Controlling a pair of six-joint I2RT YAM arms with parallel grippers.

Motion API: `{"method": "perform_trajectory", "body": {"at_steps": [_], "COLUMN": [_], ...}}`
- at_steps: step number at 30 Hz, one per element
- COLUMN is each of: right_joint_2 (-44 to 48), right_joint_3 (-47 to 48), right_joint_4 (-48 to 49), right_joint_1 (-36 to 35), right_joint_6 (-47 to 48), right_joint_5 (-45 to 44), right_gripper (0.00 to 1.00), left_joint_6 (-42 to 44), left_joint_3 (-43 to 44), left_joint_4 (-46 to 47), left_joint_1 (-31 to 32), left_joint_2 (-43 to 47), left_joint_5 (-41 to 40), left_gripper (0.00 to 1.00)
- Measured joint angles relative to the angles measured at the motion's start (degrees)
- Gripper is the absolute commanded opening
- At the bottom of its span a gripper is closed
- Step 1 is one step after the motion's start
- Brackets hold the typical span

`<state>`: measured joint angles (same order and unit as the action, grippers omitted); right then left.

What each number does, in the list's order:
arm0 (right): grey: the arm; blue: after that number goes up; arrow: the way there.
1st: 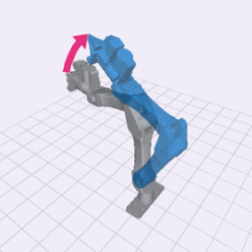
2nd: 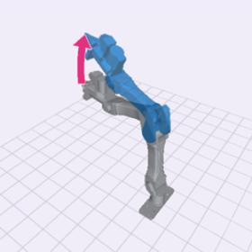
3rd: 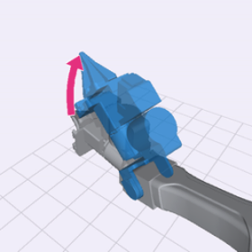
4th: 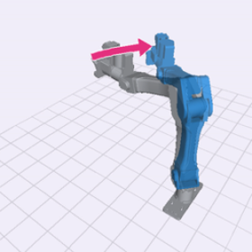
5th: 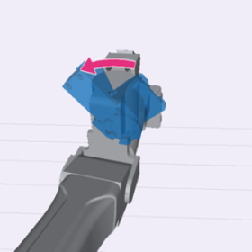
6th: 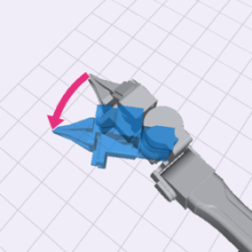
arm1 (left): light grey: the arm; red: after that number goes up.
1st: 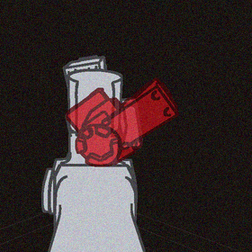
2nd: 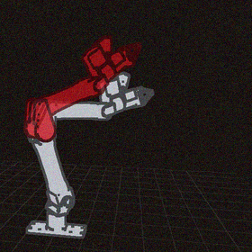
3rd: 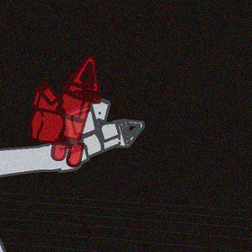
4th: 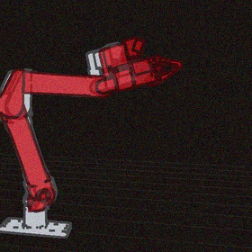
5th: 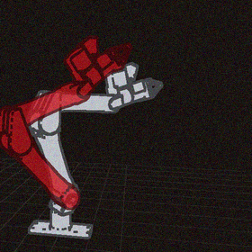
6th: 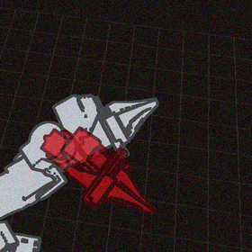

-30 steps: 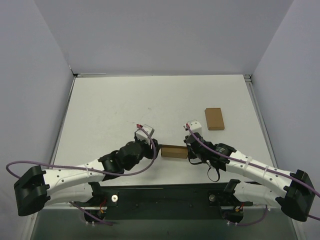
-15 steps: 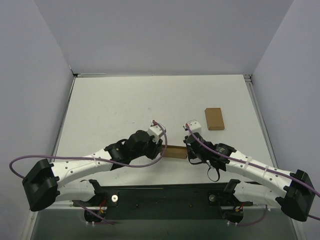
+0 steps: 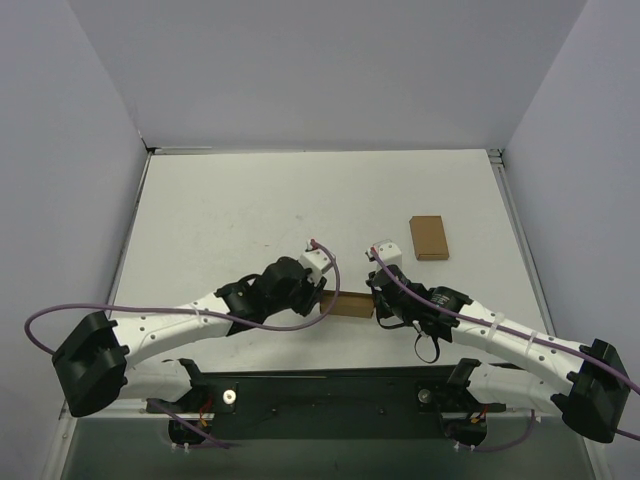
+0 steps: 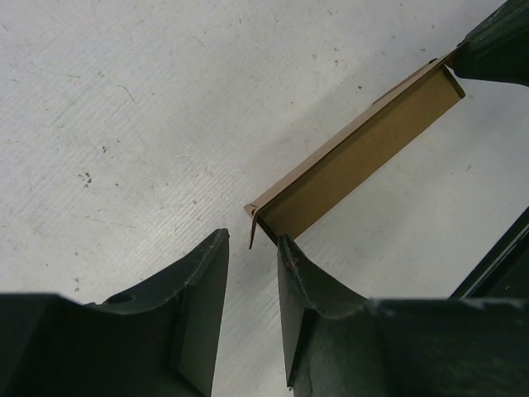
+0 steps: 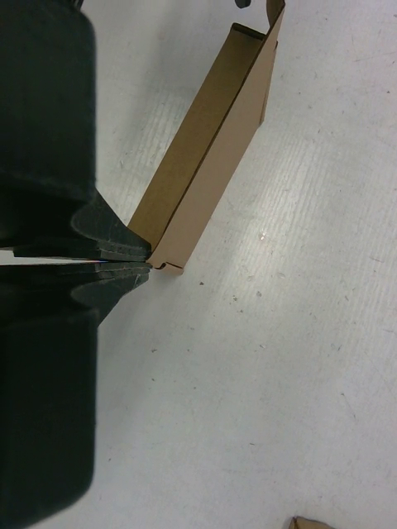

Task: Fold the paper box

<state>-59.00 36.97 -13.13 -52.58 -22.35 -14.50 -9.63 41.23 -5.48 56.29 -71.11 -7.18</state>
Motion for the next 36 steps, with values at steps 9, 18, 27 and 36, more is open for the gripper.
{"method": "perform_trajectory", "body": {"at_steps": [9,18,27,36], "right_joint_2": [-0.2,-0.8,-0.9,-0.9], "right_joint_3": [0.0,0.1,0.1,0.1], "right_joint_4": [0.2,1.1,1.1,1.1], "right_joint_1": [0.0,0.0,0.0,0.0], "right_joint_6": [0.0,0.0,0.0,-0.1], "right_joint_5": [0.0,0.0,0.0,-0.6], "right_gripper": [0.0,0.0,0.0,0.0], "left_joint_6": [1.2,2.2,2.8,2.2], "left_joint_3": [0.0,0.1,0.1,0.1], "left_joint_4": [1.1,2.9,3.9,5.0], "left_joint_1": [-1.1,-2.2,-2.4,-2.5], "left_joint_2": [-1.1,-2.1,-2.3,-3.0], "left_joint_5": [0.4,1.9,3.2,3.5], "left_gripper": [0.35,0.29,0.01,0.0]}}
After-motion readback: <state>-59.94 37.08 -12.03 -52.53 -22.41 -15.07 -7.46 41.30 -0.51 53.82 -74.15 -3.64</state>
